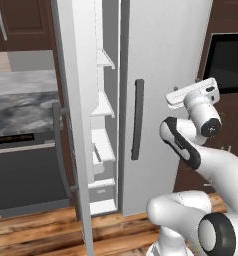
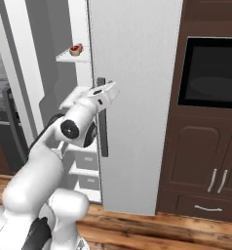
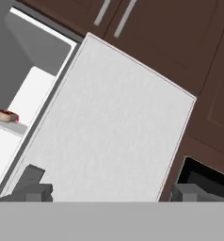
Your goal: There's a steak in the fridge that needs to be moved to the freezer for freezing. Pick up the steak from the fridge, place it on any shelf in the freezer, and close the fridge and freezer doors when done.
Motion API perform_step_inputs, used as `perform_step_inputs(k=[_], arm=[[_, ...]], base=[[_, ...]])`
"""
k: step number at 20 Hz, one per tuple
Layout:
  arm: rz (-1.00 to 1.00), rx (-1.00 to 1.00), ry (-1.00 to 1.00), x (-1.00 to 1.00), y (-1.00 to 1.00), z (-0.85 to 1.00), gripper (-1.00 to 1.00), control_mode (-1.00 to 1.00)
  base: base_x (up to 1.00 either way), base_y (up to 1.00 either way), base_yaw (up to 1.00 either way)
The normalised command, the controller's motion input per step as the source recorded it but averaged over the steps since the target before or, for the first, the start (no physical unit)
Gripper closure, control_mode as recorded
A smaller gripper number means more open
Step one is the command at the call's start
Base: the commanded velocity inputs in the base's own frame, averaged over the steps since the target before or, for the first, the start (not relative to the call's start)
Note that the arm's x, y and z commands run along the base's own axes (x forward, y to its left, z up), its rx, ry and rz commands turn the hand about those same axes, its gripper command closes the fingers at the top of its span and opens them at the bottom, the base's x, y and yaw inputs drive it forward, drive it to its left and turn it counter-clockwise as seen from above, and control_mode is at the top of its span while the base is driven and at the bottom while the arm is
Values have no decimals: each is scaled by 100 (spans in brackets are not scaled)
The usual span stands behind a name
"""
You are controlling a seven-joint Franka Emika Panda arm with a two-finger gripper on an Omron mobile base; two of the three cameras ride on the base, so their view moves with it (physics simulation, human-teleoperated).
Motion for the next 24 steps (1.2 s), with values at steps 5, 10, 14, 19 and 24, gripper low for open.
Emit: perform_step_inputs(k=[5, 10, 14, 19, 24], arm=[[-11, -20, 34, -100, 0, 38, -100, -100], [-5, -10, 41, -94, -3, 32, -100, -100], [0, 3, 3, -92, 11, -29, -100, -100], [0, 5, 0, -58, 47, -42, -100, -100], [0, 12, -3, -32, 67, -64, -100, -100]], base=[[0, 0, 0], [0, 0, 0], [0, 0, 0], [0, 0, 0], [0, 0, 0]])
